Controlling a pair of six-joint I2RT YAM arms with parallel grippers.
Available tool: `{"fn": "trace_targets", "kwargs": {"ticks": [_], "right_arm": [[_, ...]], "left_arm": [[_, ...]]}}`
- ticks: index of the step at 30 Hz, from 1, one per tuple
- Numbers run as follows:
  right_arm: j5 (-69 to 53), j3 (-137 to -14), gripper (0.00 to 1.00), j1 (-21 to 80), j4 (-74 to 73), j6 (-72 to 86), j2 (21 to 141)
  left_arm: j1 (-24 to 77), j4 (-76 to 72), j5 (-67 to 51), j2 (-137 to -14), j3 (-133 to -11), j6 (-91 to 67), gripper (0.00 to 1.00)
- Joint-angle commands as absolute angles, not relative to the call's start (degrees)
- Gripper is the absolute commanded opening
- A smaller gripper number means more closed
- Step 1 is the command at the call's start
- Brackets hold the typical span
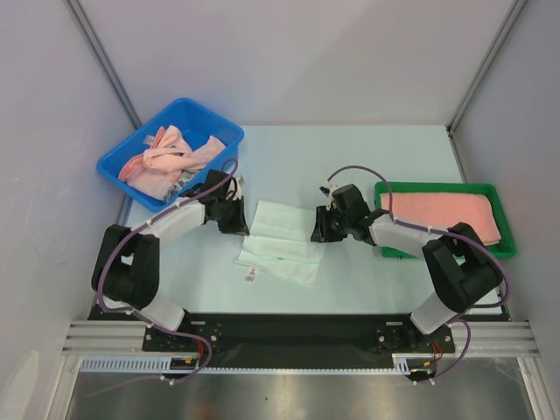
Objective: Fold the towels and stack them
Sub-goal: Fold the towel
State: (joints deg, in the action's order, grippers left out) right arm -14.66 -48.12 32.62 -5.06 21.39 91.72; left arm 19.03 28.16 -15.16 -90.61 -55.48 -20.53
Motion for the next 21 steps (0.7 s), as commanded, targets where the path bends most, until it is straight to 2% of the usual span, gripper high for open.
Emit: {"fn": "trace_targets", "kwargs": {"ticks": [1, 7, 12, 14, 16, 17, 18, 21], "right_arm": [[-15.47, -47.9, 0.33, 33.31, -6.59, 20.48, 88.51], [-17.14, -45.88, 0.28, 34.01, -5.54, 21.0, 87.72], [-17.67, -44.12, 0.27, 35.07, -4.75, 21.18, 86.31], [-18.19, -43.42, 0.24, 35.42, -4.05, 21.09, 85.87], [-19.07, -42.45, 0.19, 35.77, -2.9, 20.75, 85.43], [-20.38, -42.02, 0.18, 36.82, -2.38, 20.48, 84.12], [-21.0, -40.88, 0.18, 37.44, -1.07, 20.22, 83.33], [-24.25, -38.42, 0.23, 40.76, -0.61, 17.33, 79.81]], "left_arm": [[18.9, 29.26, -13.98, -86.49, -55.02, -19.34, 0.0], [18.9, 29.27, -13.8, -84.38, -52.74, -19.16, 0.0], [18.9, 29.27, -13.45, -80.51, -49.67, -19.77, 0.08], [18.9, 29.27, -13.01, -79.2, -48.78, -19.95, 0.14], [18.9, 29.18, -12.83, -77.7, -47.55, -20.39, 0.15], [18.9, 29.27, -12.75, -77.26, -47.11, -20.56, 0.2], [18.9, 29.53, -12.22, -76.91, -46.24, -21.18, 0.23], [18.9, 29.53, -10.38, -75.15, -44.13, -22.75, 0.21]]}}
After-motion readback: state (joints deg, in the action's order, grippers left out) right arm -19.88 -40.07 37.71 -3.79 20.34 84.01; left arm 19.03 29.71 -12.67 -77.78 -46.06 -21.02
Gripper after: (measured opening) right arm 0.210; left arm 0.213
